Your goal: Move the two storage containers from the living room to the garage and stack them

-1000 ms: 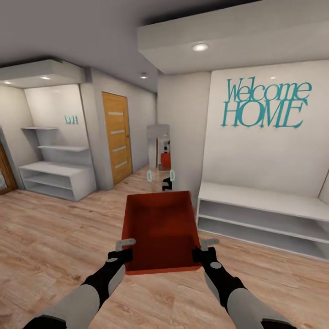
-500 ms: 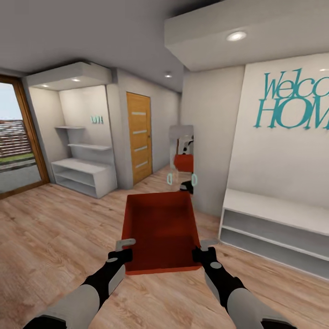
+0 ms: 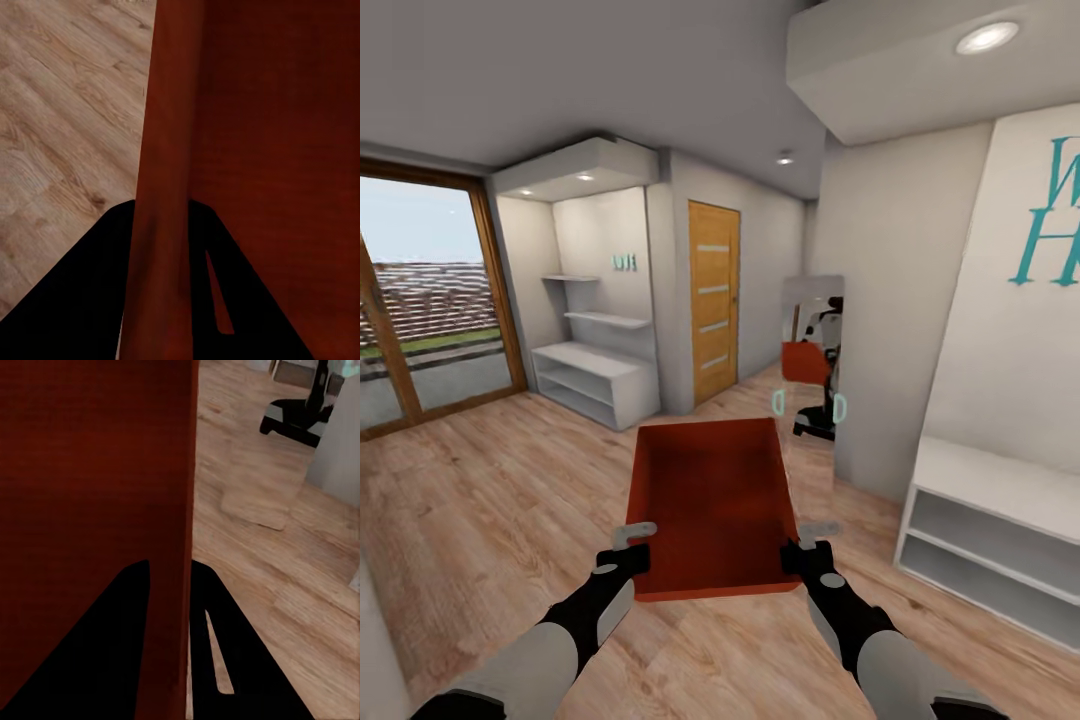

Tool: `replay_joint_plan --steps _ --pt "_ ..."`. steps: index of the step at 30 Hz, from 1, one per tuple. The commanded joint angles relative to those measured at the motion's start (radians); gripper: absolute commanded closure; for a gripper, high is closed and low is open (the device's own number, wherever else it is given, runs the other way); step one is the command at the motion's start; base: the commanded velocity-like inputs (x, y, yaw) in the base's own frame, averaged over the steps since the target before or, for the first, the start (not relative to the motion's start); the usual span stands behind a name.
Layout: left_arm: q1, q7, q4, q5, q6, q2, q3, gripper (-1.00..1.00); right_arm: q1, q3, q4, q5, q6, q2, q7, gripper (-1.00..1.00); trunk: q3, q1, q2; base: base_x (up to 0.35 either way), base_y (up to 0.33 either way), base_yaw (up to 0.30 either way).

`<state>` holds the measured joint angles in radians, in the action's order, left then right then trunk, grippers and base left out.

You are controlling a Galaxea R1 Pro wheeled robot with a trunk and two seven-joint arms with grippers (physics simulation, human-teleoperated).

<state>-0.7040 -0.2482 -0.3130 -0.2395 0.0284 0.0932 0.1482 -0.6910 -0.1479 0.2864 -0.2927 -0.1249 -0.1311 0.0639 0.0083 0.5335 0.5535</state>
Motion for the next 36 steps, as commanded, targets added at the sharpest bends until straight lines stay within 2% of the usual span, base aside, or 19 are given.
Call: replay_joint_plan --steps 1,9,36 --pt "0.0 -0.065 0.0 -0.004 0.004 -0.003 -0.07 1.0 -0.001 -0.024 0.002 0.079 -0.016 -0.001 -0.002 1.0 0.0 0.001 0.0 0.323 0.0 0.3" --pt "0.0 -0.065 0.0 -0.004 0.004 -0.003 -0.07 1.0 -0.001 -0.023 0.002 0.079 -0.016 0.0 -0.004 1.0 0.0 0.001 0.0 0.322 0.0 0.214" --pt "0.0 -0.065 0.0 -0.004 0.003 -0.003 -0.07 1.0 -0.001 -0.024 0.003 0.079 -0.018 0.001 -0.001 1.0 0.0 0.001 0.0 0.322 0.0 0.005"
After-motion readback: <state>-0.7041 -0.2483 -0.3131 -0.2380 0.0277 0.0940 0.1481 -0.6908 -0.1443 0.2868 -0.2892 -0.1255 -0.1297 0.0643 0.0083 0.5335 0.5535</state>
